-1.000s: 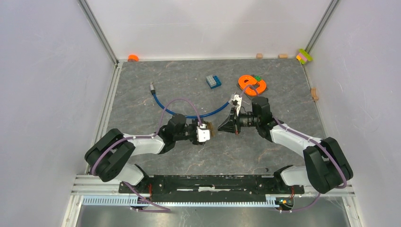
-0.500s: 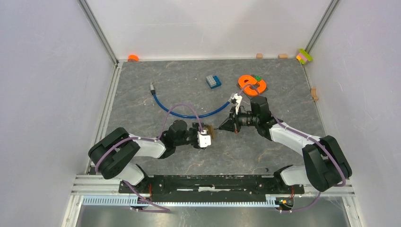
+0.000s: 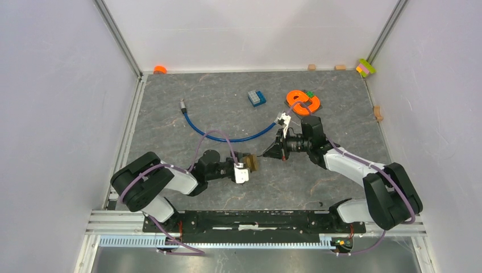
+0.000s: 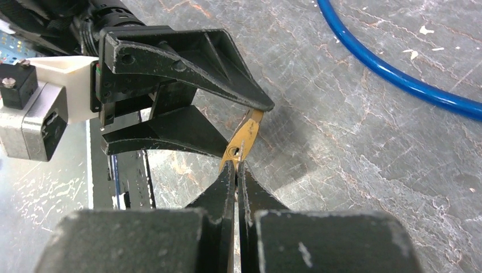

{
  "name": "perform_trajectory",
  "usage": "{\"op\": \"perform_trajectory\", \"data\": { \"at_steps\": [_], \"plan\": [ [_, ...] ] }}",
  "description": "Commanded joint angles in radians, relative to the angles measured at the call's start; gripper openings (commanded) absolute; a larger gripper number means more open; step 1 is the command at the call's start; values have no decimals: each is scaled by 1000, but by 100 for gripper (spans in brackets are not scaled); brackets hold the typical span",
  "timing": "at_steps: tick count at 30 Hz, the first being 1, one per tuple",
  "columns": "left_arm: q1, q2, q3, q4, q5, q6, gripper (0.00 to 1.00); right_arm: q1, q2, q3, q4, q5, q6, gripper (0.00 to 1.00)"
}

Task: Unlock with the key

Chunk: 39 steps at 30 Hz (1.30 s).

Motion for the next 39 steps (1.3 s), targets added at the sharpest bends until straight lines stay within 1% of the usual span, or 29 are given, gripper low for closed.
{"op": "perform_trajectory", "data": {
  "at_steps": [1, 3, 6, 8, 10, 11, 14, 16, 17, 19, 22, 23, 25, 29, 32, 36, 38, 39],
  "plan": [
    [-5, -3, -24, 258, 146, 6, 2, 2, -47, -12, 35, -72, -50, 0],
    [-4, -8, -28, 258, 181, -12, 2, 2, -64, -14, 15, -83, -113, 0],
    [-2, -18, -36, 263, 227, -33, 2, 3, -96, -6, -68, -95, -263, 0],
    [2, -21, -38, 265, 254, -52, 2, 4, -126, -4, -125, -91, -381, 0],
    [17, -28, -30, 252, 299, -94, 2, 5, -143, 19, -216, -91, -553, 0],
    [29, -34, -19, 232, 330, -123, 2, 7, -148, 41, -305, -84, -641, 0],
    [64, -63, 22, 128, 424, -192, 2, 16, -173, 101, -501, -67, -931, 0],
    [84, -80, 54, 29, 473, -209, 2, 32, -196, 125, -584, -41, -1101, 0],
    [96, -87, 77, -32, 496, -210, 2, 40, -207, 128, -601, -28, -1141, 0],
    [111, -102, 143, -218, 539, -187, 2, 50, -229, 129, -610, -20, -1194, 0],
    [115, -110, 278, -630, 581, -4, 2, 88, -247, 138, -623, 11, -1259, 0],
    [115, -107, 311, -728, 587, 38, 2, 106, -252, 140, -629, 27, -1282, 0],
    [115, -104, 359, -871, 602, 118, 2, 142, -260, 143, -635, 72, -1315, 0],
    [117, -87, 432, -1088, 638, 239, 2, 203, -280, 133, -649, 138, -1375, 0],
    [119, -66, 480, -1215, 667, 336, 2, 243, -294, 122, -652, 190, -1405, 0],
    [122, -2, 574, -1436, 700, 472, 2, 281, -319, 101, -640, 225, -1422, 0],
    [123, 21, 608, -1508, 702, 522, 2, 304, -334, 88, -629, 246, -1424, 0],
    [123, 25, 617, -1514, 698, 515, 2, 318, -341, 79, -622, 260, -1424, 0]
  ]
}}
